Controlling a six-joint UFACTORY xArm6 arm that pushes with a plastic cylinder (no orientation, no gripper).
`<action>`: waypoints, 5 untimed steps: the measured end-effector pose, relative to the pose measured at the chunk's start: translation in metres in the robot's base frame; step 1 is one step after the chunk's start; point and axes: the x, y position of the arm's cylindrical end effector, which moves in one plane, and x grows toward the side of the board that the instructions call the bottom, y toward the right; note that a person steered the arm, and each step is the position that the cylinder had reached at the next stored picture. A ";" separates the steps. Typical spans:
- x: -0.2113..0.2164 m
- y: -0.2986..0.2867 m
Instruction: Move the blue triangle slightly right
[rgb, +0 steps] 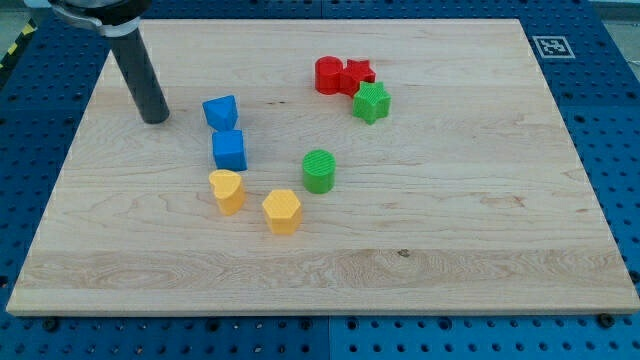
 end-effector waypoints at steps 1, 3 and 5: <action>0.000 0.001; 0.000 0.035; 0.000 0.044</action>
